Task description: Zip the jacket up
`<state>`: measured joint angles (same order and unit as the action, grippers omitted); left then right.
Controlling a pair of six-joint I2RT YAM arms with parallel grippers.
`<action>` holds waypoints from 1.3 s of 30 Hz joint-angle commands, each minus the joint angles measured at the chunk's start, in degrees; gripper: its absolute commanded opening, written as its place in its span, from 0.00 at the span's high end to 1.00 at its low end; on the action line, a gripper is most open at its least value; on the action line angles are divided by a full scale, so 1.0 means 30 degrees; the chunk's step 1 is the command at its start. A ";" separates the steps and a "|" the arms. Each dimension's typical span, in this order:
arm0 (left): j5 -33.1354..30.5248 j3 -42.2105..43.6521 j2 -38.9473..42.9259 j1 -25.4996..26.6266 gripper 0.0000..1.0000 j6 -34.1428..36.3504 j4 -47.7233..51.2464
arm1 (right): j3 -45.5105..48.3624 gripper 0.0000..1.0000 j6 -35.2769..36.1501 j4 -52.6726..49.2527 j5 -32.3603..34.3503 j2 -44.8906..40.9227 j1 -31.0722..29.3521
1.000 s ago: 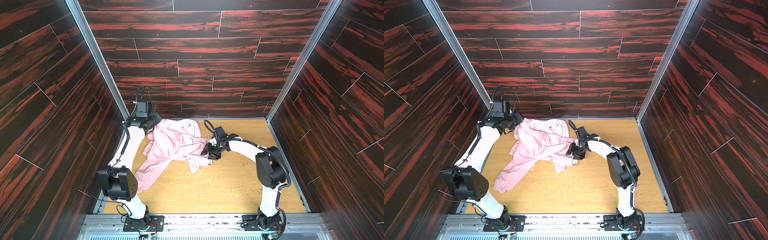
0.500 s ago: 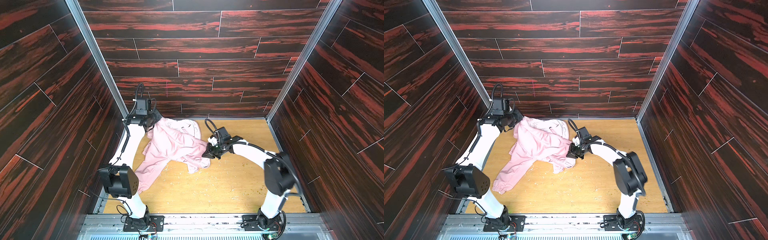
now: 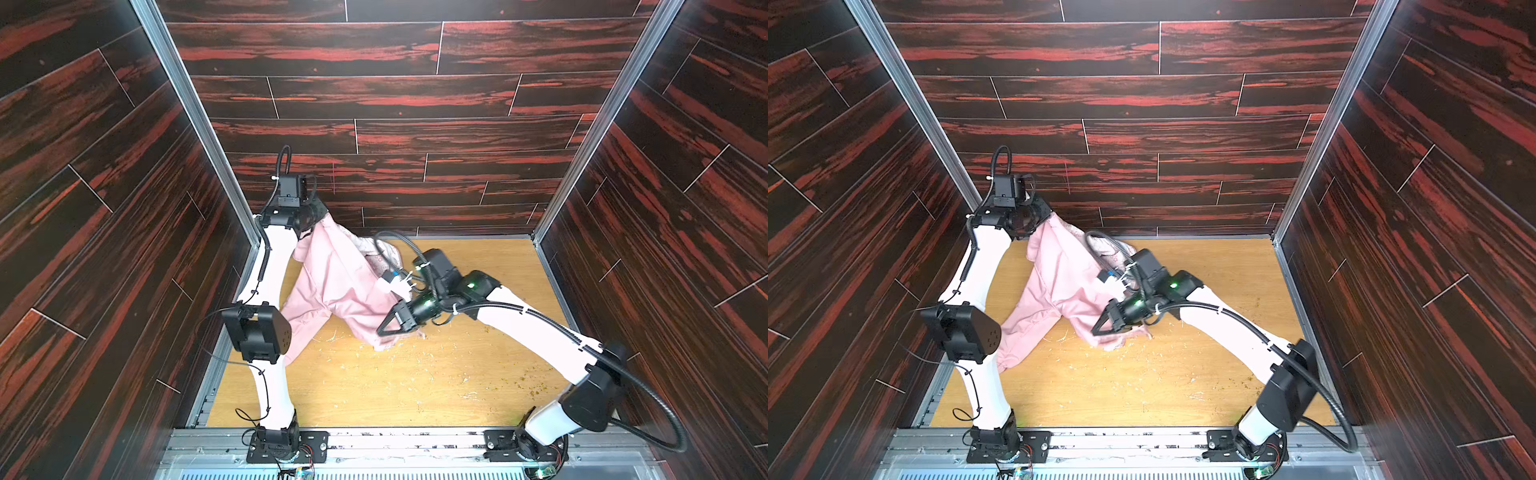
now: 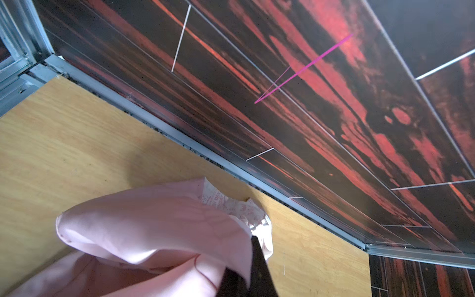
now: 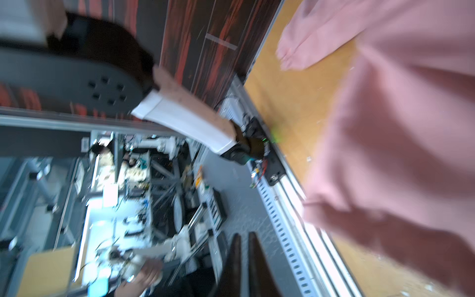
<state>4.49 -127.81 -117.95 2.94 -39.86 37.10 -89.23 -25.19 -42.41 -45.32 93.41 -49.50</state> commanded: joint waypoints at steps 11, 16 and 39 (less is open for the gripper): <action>-0.0863 -0.2193 -0.2580 -0.0840 0.80 -0.0097 0.2432 | 0.1113 0.46 -0.1211 -0.1695 0.8304 0.0269 0.3753; -0.0823 -0.1190 -0.2173 -0.0863 0.53 -0.0184 0.2603 | 0.2446 0.45 -0.4372 0.0656 0.8942 0.2004 0.7043; -0.0502 0.8470 0.4890 -0.1273 0.00 -0.0437 0.1433 | -0.5478 0.55 -0.7490 0.3529 0.6260 1.3859 0.7241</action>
<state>1.54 -105.01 -106.37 -0.69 -40.58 42.61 -103.31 -46.72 -31.27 -25.08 130.96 -27.38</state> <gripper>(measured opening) 0.994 0.489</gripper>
